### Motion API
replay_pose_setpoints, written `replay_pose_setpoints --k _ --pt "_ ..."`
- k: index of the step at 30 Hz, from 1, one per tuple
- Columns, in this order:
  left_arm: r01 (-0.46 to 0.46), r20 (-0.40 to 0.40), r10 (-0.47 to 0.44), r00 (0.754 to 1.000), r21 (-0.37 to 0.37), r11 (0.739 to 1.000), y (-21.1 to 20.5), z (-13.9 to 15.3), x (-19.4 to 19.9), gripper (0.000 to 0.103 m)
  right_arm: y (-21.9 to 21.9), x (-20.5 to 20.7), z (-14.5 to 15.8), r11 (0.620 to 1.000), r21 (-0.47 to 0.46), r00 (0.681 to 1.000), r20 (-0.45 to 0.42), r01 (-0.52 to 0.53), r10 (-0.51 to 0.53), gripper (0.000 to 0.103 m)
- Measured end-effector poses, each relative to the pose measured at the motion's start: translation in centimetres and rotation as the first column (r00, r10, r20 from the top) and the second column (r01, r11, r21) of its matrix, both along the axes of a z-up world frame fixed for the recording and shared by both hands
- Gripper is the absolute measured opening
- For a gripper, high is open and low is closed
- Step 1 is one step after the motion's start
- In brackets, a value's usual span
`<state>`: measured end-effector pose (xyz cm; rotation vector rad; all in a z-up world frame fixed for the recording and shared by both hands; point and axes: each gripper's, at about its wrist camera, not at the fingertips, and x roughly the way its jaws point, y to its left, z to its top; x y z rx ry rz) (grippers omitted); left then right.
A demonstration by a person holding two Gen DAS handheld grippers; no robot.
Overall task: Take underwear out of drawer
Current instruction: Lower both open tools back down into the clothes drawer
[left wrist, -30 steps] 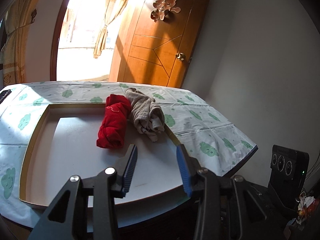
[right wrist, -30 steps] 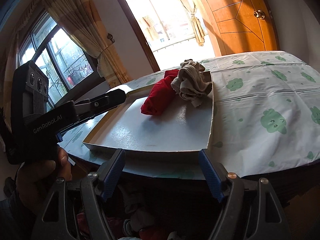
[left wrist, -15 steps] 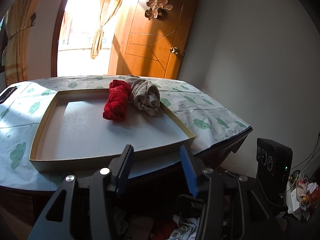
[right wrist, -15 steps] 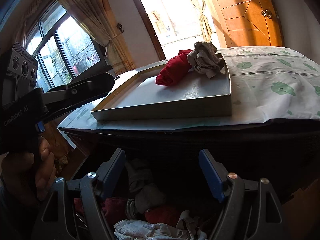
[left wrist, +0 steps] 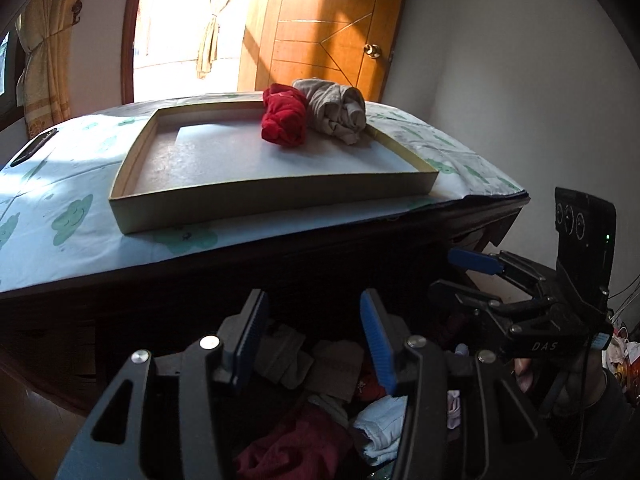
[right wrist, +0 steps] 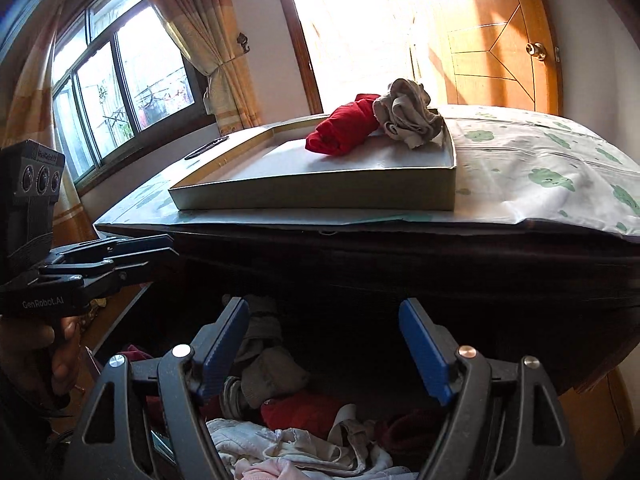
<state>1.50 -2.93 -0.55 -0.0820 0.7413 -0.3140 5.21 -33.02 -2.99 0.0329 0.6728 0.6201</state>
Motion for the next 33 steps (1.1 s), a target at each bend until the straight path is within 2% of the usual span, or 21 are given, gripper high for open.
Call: replay_pose_setpoints --k 8,15,18,26,33 --pt "0.019 -0.089 -0.014 0.996 0.058 0.998 1.3 -2.3 -1.5 0.048 1.0 -0.9 -0.8 0.999 -0.031 1.0 0.006 -0.029 0.03 0.083" --pt "0.091 -0.187 -0.073 0.98 0.087 0.992 0.9 -4.4 -2.3 0.048 0.8 -1.4 -1.1 1.0 -0.022 1.0 0.002 -0.02 0.02 0.084" --pt "0.146 -0.242 -0.118 0.963 0.101 0.984 0.3 -5.1 -2.4 0.048 0.8 -1.5 -1.2 0.999 -0.029 1.0 0.002 -0.021 0.021 0.084" --pt "0.263 -0.41 -0.199 0.89 0.104 0.959 -0.2 -7.2 -1.8 0.048 0.7 -1.6 -1.3 0.999 -0.031 1.0 0.002 -0.024 0.024 0.084" --pt "0.316 -0.483 -0.225 0.846 0.114 0.942 -0.5 -8.4 -1.2 0.05 0.1 -1.7 -1.4 0.999 -0.041 1.0 0.0 -0.021 0.021 0.084"
